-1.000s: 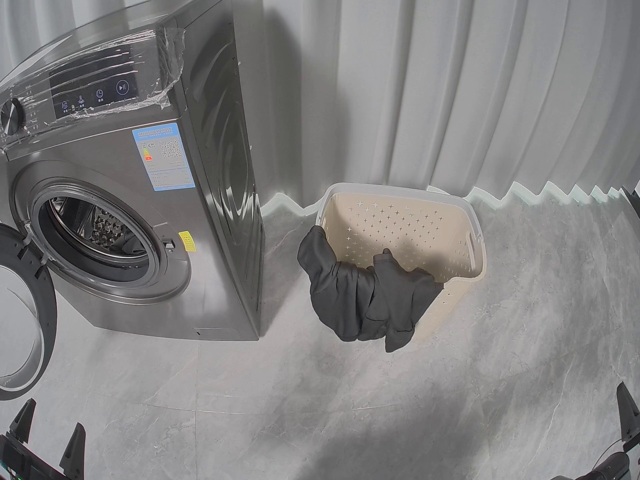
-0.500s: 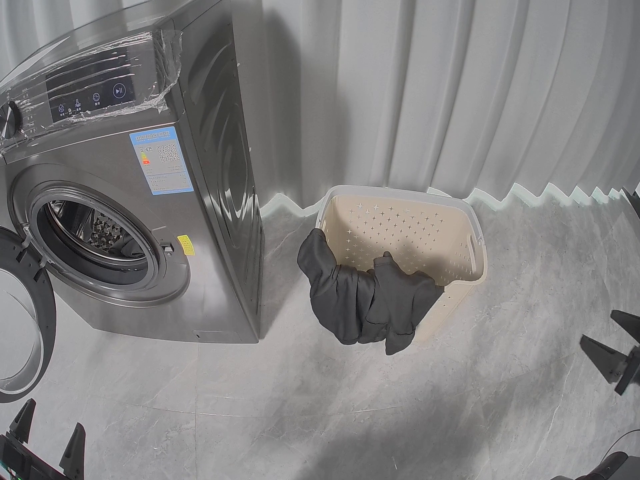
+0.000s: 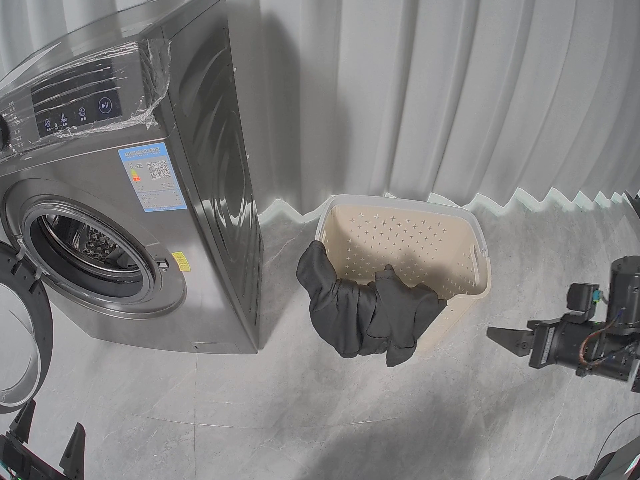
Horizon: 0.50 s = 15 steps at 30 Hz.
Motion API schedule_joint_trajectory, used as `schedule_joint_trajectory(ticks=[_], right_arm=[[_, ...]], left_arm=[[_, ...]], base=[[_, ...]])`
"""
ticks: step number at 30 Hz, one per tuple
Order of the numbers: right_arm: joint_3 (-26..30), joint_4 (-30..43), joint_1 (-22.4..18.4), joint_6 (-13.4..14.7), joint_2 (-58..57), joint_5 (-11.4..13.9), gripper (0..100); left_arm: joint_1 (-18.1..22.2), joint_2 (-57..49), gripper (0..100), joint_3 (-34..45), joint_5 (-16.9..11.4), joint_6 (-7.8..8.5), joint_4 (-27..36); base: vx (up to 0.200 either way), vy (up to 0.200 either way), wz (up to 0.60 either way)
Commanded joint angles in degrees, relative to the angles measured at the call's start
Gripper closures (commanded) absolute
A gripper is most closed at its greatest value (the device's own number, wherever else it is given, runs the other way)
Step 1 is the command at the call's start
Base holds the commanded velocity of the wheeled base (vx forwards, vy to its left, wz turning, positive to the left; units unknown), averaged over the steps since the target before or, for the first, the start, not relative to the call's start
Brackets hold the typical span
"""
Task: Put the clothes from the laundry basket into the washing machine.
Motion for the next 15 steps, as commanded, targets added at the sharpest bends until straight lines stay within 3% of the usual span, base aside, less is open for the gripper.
schedule_joint_trajectory(ticks=[1,7,12,15], right_arm=[[0.0,-5.7,4.2,2.0,13.6,-2.7,0],[-1.7,-10.4,3.7,2.4,20.7,-2.9,0],[-1.8,-17.9,3.7,2.6,26.9,-6.0,0],[-1.4,-21.9,3.8,2.7,28.9,-6.2,0]], left_arm=[[0.0,-0.9,0,0.9,0.0,-0.06,0.0],[0.0,-0.9,0,0.9,0.0,-0.06,0.0],[0.0,-0.9,0,0.9,0.0,-0.06,0.0],[0.0,-0.9,0,0.9,0.1,-0.06,0.0]], base=[[0.000,0.000,0.00],[0.000,0.000,0.00],[0.000,0.000,0.00],[0.000,0.000,0.00]])
